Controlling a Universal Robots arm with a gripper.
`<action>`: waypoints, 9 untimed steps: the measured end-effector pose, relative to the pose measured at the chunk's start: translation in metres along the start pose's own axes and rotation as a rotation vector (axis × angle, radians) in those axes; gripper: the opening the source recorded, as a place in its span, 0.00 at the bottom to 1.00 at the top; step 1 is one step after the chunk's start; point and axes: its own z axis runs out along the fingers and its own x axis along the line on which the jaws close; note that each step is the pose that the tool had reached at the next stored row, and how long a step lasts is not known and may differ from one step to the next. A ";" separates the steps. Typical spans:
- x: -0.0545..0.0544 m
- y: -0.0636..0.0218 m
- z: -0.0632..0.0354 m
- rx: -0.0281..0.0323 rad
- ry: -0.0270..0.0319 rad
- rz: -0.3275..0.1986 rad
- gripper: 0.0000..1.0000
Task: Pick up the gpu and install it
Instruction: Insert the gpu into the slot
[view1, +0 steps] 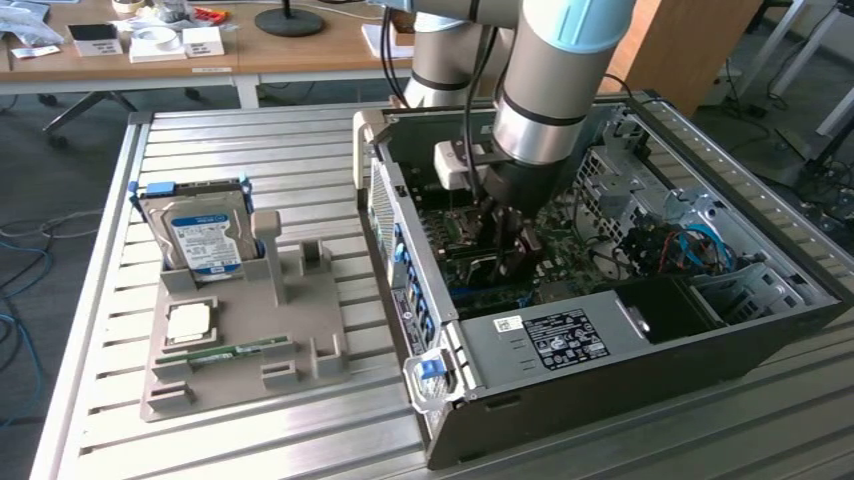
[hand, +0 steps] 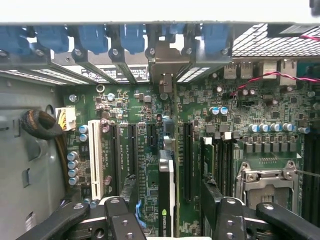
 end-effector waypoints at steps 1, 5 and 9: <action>0.000 0.0000 -0.0011 0.0000 0.0001 0.000 0.63; 0.000 0.0000 -0.0047 -0.0001 0.0002 0.000 0.63; 0.000 -0.0001 -0.0072 0.0000 0.0002 0.000 0.63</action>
